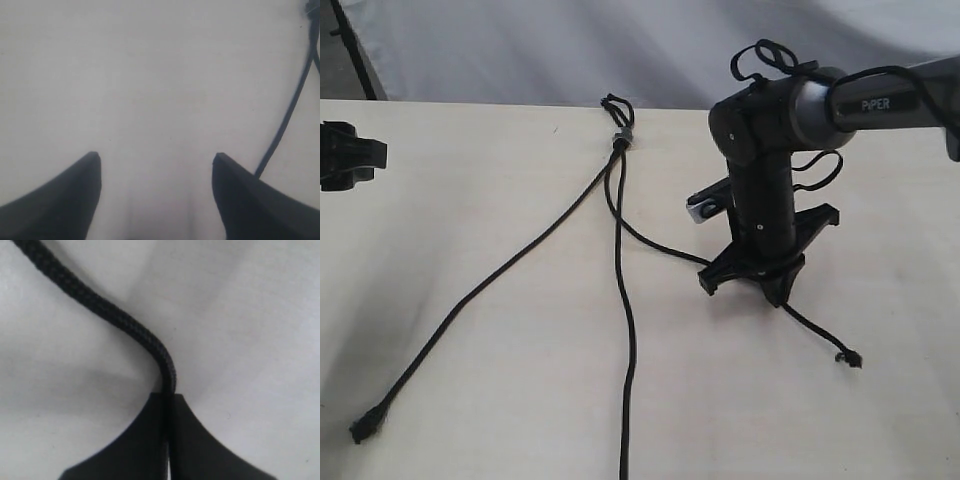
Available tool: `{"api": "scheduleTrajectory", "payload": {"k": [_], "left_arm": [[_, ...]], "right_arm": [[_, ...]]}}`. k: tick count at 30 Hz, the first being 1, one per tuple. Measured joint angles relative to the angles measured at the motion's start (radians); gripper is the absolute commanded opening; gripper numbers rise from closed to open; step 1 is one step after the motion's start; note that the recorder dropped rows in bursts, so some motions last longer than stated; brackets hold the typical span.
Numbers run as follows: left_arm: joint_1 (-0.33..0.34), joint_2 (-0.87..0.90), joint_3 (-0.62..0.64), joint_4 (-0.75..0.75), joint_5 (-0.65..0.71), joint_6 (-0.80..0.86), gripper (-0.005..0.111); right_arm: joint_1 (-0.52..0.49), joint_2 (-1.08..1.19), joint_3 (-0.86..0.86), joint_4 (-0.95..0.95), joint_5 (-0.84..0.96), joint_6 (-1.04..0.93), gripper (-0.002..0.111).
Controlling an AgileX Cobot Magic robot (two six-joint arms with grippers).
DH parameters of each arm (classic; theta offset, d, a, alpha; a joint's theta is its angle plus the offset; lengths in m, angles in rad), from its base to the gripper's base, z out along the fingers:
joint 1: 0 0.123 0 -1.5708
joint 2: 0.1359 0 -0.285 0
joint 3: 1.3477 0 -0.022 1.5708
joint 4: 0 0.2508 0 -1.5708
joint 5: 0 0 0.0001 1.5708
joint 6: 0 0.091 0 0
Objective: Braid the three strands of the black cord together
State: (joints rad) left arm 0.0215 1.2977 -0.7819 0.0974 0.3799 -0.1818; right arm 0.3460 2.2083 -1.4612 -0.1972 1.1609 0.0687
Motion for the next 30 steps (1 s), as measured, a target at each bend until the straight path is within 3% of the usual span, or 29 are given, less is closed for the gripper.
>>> {"api": "scheduleTrajectory", "payload": {"k": [7,13,19,22,27,30], "left_arm": [[0.000,0.000,0.000,0.000,0.000,0.000,0.061],[0.000,0.000,0.000,-0.058,0.000,0.009,0.061],[-0.077,0.000,0.000,-0.097,0.016,0.045,0.061],[-0.159,0.000,0.000,-0.109,0.018,0.049,0.061],[-0.294,0.000,0.000,-0.113,0.016,0.051,0.061],[-0.376,0.006,0.000,-0.113,-0.008,0.051,0.061]], "right_arm": [[-0.008,-0.049,0.080,0.028,-0.091,-0.080,0.000],[-0.010,-0.155,0.219,0.062,-0.293,-0.090,0.000],[-0.010,-0.215,0.333,0.132,-0.504,-0.069,0.005],[-0.010,-0.221,0.352,0.136,-0.537,-0.039,0.021],[-0.010,-0.225,0.357,0.096,-0.573,-0.008,0.066],[-0.010,-0.234,0.361,0.096,-0.589,-0.002,0.076]]}}
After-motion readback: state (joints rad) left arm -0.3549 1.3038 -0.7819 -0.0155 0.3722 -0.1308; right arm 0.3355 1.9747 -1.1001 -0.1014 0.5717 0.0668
